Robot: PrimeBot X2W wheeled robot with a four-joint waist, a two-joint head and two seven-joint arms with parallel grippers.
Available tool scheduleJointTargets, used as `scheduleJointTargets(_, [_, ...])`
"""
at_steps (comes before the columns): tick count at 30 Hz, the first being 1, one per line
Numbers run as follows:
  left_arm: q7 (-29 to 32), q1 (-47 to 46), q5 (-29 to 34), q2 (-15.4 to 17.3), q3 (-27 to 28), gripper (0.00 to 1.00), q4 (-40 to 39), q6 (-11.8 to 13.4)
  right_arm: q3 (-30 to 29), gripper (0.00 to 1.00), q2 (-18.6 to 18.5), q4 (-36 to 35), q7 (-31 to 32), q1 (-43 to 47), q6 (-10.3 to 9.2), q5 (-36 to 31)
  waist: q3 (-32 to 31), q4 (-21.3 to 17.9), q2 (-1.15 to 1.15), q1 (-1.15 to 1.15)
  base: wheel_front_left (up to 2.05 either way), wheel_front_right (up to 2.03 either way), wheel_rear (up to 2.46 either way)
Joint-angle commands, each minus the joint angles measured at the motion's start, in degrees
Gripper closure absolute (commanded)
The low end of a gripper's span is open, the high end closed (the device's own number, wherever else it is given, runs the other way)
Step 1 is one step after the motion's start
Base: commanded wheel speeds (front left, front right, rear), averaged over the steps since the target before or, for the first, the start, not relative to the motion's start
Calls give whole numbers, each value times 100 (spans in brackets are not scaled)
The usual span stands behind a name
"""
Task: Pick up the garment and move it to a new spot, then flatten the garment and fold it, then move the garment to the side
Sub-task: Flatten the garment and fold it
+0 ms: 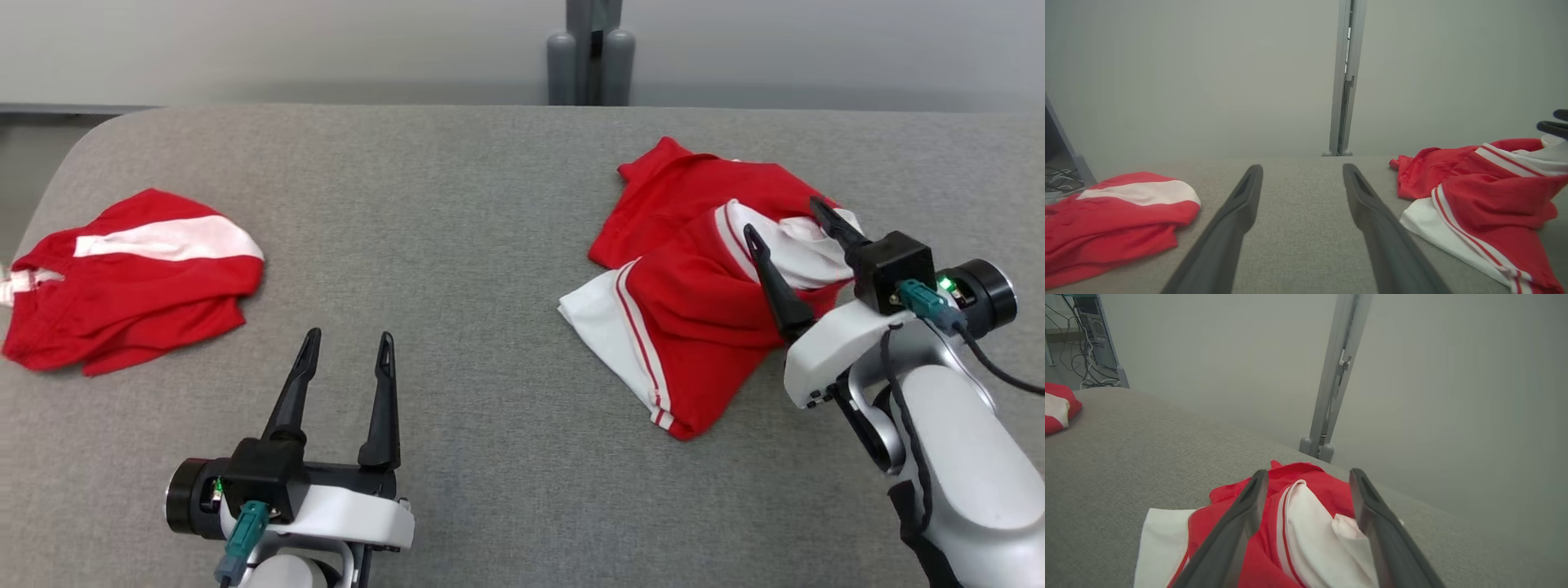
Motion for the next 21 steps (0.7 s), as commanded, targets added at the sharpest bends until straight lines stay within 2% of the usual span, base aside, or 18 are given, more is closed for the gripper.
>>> scheduleJointTargets(1, [-17, -81, -43, 21, -27, 0, 15, 52, 61, 0, -68, 137, 137, -109, 1, 90, 103, 196, 0, 0, 0, 0, 0])
scheduleJointTargets(7, [-17, -137, -169, 17, -155, 0, 39, 138, 274, 0, -380, 760, 736, -446, 1, 212, 149, 426, 0, 0, 0, 0, 0])
scheduleJointTargets(8, [-17, -141, -181, 16, -162, 0, 43, 146, 277, 24, -395, 835, 790, -476, 1, 239, 151, 444, 0, 0, 0, 0, 0])
scheduleJointTargets(10, [-17, -136, -197, 17, -180, 0, 47, 153, 334, 100, -423, 904, 803, -515, 1, 291, 153, 471, 0, 0, 0, 0, 0])
scheduleJointTargets(21, [-17, -135, -231, 17, -226, 0, 94, 196, 797, 100, -302, 802, 529, -867, 1, 528, 41, 442, 0, 0, 0, 0, 0])
